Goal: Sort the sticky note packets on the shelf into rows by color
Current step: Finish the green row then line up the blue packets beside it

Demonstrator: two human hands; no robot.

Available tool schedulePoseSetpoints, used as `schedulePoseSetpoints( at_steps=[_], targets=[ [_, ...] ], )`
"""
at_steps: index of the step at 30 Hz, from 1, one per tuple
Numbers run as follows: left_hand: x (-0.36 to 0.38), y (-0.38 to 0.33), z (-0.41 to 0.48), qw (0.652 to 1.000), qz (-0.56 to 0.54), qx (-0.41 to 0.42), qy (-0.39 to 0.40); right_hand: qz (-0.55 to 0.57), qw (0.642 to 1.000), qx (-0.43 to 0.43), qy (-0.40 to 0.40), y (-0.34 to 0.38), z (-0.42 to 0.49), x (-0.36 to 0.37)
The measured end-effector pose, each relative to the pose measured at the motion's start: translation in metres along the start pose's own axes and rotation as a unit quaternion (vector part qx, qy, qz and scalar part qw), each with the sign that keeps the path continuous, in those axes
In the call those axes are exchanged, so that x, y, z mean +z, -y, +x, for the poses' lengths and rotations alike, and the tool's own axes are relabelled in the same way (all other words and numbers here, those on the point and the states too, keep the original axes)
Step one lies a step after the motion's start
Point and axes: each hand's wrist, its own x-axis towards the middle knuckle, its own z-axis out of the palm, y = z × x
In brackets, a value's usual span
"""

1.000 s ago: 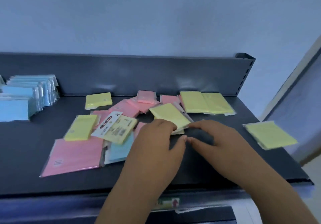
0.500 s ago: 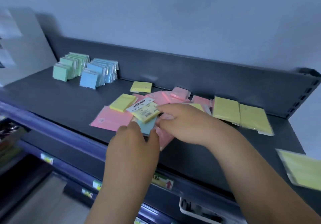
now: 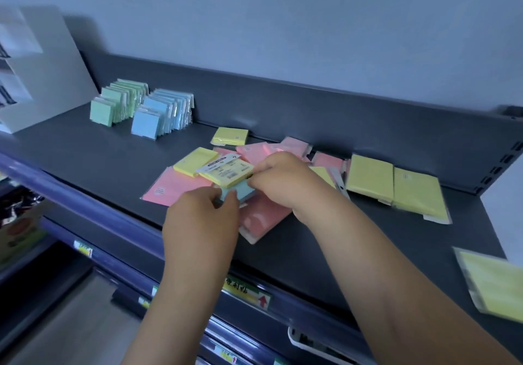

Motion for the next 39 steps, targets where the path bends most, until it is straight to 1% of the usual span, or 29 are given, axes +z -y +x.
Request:
schedulePoseSetpoints(
  at_steps=[3,8,9,11,13,14,16,20,22,24,27,31,33,36,39],
  targets=[
    [0.000,0.000,0.007,0.998,-0.059,0.009,0.003,0.060,0.996,0.040,-0.053,-0.005,-0.004,-0.009],
    [0.005,-0.011,0.024,0.977,-0.205,0.010,0.051,0.077,0.990,0.076,-0.086,-0.002,-0.021,-0.036],
    [0.006,-0.013,0.027,0.971,-0.232,0.008,0.064,0.064,0.990,0.069,-0.106,-0.001,-0.025,-0.040],
    [0.006,-0.019,0.036,0.955,-0.280,0.007,0.100,-0.015,0.985,0.036,-0.168,0.002,-0.034,-0.044],
    [0.005,-0.025,0.046,0.949,-0.283,0.037,0.132,-0.098,0.966,0.008,-0.240,0.005,-0.040,-0.036],
    [0.003,-0.027,0.052,0.948,-0.281,0.053,0.142,-0.115,0.956,0.005,-0.270,0.008,-0.041,-0.030],
    [-0.003,-0.024,0.067,0.940,-0.298,0.076,0.150,-0.091,0.948,0.013,-0.306,0.018,-0.042,-0.015],
    [-0.029,0.003,0.113,0.920,-0.328,0.120,0.174,0.042,0.940,0.027,-0.337,0.048,-0.036,0.027],
    [-0.045,0.022,0.139,0.919,-0.315,0.141,0.190,0.053,0.932,0.028,-0.356,0.069,-0.029,0.057],
    [-0.059,0.038,0.165,0.929,-0.267,0.172,0.189,0.031,0.926,0.033,-0.374,0.088,-0.020,0.084],
    [-0.071,0.056,0.196,0.943,-0.215,0.181,0.177,0.027,0.931,0.045,-0.361,0.114,-0.008,0.110],
    [-0.082,0.071,0.222,0.952,-0.182,0.182,0.166,0.033,0.958,0.055,-0.280,0.135,0.003,0.125],
    [-0.086,0.076,0.235,0.956,-0.149,0.186,0.170,0.052,0.963,0.056,-0.258,0.142,0.011,0.130],
    [-0.089,0.084,0.253,0.962,-0.126,0.159,0.181,0.078,0.968,0.054,-0.233,0.154,0.029,0.138],
    [-0.094,0.094,0.269,0.969,-0.113,0.125,0.178,0.058,0.977,0.029,-0.201,0.167,0.050,0.151]
  ],
)
